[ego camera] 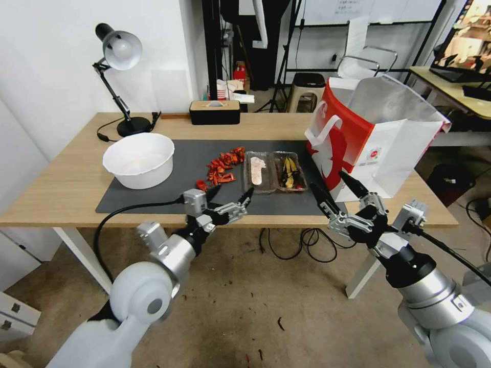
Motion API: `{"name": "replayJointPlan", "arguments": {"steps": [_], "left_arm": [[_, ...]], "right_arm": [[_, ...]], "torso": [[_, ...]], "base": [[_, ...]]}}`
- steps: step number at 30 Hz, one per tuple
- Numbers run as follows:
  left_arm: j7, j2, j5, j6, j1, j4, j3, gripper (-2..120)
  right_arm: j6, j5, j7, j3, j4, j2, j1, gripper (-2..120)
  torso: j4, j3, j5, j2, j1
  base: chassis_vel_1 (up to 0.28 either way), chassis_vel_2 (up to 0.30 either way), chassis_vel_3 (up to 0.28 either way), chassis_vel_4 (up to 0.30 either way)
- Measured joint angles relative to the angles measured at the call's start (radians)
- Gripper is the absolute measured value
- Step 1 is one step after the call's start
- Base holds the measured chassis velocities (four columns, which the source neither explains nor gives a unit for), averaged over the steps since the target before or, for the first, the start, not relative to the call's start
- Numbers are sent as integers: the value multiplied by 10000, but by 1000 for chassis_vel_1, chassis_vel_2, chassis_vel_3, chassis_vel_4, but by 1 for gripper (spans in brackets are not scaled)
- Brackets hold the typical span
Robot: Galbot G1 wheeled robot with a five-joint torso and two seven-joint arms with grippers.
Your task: Close the disposable takeout box, then place it into the delivery bag.
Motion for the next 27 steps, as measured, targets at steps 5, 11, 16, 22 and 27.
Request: {"name": "replayJointPlan", "arguments": {"steps": [5,11,16,22,27], "left_arm": [[22,265,-315,244,-1205,609,571,100],[139,386,-637,732,-2745,1679,1759,100],[353,338,-684,1684,-3594,2408,2444,100],[476,186,-585,1782,-4281,3282,2976,100],[494,69,-522,1784,-4609,3782,3180,100]], "right_arm": [[3,-86,69,119,-16,179,-44,100],[-19,-223,124,118,-69,403,-77,100],[-47,-280,162,116,-142,432,-38,100],[-56,-278,197,180,-242,429,9,100],[-58,-274,204,150,-273,493,26,100]], "torso": [[-1,-1,2,0,-1],[-2,0,0,0,0],[0,0,1,1,0],[1,0,1,1,0],[-1,0,1,1,0]], "base": [[0,0,0,0],[0,0,0,0],[0,0,0,0],[0,0,0,0],[0,0,0,0]]}}
